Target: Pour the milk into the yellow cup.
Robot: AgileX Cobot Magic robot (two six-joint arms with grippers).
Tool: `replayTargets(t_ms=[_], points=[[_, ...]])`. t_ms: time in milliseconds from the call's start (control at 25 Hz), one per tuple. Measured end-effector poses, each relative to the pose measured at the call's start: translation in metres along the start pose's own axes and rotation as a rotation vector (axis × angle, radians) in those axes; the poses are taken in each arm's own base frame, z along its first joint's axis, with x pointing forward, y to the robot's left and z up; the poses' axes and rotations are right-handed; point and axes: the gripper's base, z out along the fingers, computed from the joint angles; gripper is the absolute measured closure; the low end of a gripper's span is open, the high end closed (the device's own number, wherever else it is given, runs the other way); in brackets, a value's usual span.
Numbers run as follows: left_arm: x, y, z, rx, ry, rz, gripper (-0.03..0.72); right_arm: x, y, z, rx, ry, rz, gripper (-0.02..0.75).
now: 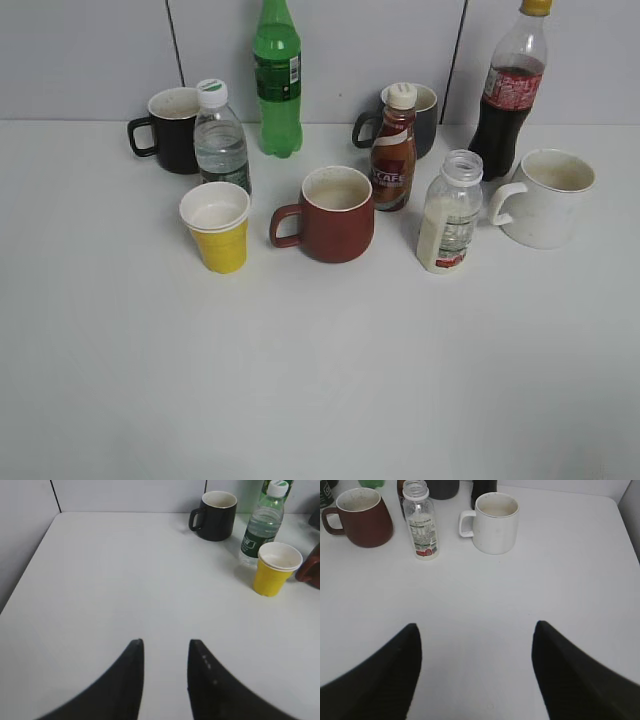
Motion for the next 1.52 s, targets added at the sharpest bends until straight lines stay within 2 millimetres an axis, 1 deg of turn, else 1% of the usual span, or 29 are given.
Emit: replayTargets(t_ms=[1240,1360,1440,1520], points=[[0.0,0.0,0.0,0.0,0.0,0.0,0.456,0.0,0.0,0.0,0.001,-0.004,0.0,0.22],[0.0,0.0,0.0,0.0,-0.001,0.0,0.456,-0.007,-0.001,0.0,0.004,-0.032,0.0,0.22],[-0.001,0.0,0.0,-0.003,-0.003,0.002,0.456,-0.015,-0.002,0.004,0.009,-0.051,0.003,0.22],[-0.01,0.001,0.004,-0.021,-0.022,0.017,0.456,-0.023,-0.003,0.011,0.008,-0.072,0.011,0.22]])
